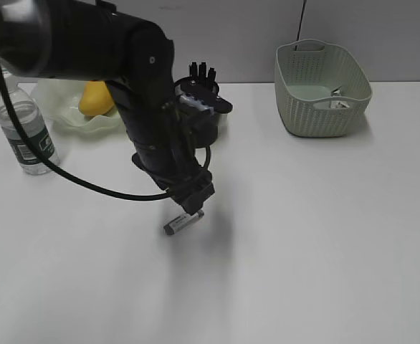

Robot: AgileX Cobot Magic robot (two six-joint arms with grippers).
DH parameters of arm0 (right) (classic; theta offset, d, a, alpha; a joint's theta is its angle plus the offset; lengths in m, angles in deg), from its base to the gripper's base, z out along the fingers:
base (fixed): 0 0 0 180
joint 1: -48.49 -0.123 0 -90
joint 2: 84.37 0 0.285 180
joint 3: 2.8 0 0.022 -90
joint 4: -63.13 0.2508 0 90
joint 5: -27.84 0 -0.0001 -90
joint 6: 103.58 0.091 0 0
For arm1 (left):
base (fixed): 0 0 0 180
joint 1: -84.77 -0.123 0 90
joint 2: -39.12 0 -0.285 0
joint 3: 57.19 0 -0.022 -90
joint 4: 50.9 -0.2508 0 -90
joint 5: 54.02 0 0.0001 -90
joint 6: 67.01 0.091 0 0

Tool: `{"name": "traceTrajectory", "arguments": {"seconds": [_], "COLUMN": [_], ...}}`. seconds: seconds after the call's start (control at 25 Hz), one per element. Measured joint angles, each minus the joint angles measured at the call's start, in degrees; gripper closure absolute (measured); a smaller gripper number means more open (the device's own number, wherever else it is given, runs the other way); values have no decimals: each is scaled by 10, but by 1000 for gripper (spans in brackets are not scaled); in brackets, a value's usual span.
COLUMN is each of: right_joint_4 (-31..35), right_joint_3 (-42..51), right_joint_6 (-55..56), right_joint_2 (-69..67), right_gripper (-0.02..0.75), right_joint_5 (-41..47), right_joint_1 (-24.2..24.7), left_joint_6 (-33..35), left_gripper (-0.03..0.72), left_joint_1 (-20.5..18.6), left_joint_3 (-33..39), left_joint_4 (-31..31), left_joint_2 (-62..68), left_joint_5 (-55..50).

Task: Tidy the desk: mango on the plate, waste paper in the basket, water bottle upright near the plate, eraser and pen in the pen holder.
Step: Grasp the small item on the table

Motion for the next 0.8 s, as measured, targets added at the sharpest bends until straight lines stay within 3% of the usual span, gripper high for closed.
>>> {"name": "traceTrajectory", "arguments": {"seconds": [0.48, 0.8], "right_joint_4": [-1, -1], "right_joint_3": [0, 0], "right_joint_6": [0, 0], "right_joint_2": [0, 1], "right_gripper": [239, 239], "right_joint_5": [0, 0], "right_joint_1": [0, 0], "left_joint_6": [-40, -42], "left_gripper": [179, 227], "left_joint_1": [9, 12], "left_joint_3": [-106, -117], "left_joint_4": [-29, -42], "left_joint_2": [107, 132], "left_joint_5": [-47, -58]}}
